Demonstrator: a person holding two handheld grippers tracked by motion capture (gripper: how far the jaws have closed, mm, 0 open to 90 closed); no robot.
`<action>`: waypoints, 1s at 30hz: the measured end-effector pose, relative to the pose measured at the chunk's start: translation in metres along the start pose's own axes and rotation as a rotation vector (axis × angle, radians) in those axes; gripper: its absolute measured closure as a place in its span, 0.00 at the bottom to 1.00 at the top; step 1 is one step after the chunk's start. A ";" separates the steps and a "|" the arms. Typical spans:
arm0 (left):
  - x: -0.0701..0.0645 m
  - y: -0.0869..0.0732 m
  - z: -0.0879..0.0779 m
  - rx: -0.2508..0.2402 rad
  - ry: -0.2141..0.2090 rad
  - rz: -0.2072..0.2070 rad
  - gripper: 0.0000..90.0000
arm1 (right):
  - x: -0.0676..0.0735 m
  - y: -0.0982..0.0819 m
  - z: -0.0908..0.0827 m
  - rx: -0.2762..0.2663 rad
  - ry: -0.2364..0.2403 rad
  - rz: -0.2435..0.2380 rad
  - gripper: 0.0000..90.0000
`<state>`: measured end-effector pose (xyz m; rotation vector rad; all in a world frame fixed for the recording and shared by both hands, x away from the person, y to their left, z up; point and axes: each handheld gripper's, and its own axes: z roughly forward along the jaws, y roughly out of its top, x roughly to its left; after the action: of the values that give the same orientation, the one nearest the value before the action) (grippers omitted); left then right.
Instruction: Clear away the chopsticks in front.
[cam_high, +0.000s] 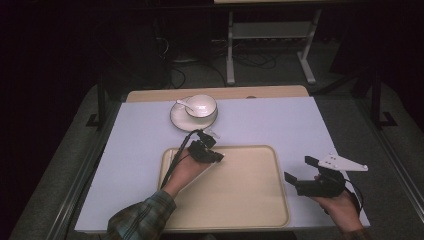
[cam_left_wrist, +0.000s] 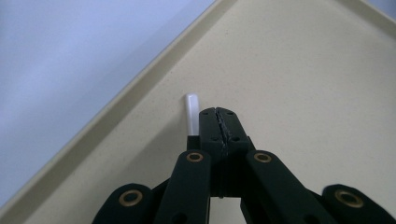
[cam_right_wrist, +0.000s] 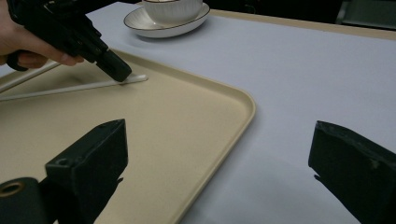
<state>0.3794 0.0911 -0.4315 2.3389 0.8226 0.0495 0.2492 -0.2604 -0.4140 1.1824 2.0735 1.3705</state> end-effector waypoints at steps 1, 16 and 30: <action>0.000 0.000 0.002 0.001 -0.003 -0.008 1.00 | 0.000 0.000 0.000 -0.001 -0.001 0.001 0.05; 0.015 -0.010 -0.006 0.015 0.038 -0.039 1.00 | 0.000 0.000 -0.001 0.000 0.000 0.000 0.05; 0.031 -0.025 -0.024 0.019 0.076 -0.082 1.00 | 0.000 0.000 -0.001 -0.002 -0.001 0.000 0.05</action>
<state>0.3847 0.1370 -0.4331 2.3309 0.9596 0.0968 0.2488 -0.2611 -0.4135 1.1820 2.0712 1.3712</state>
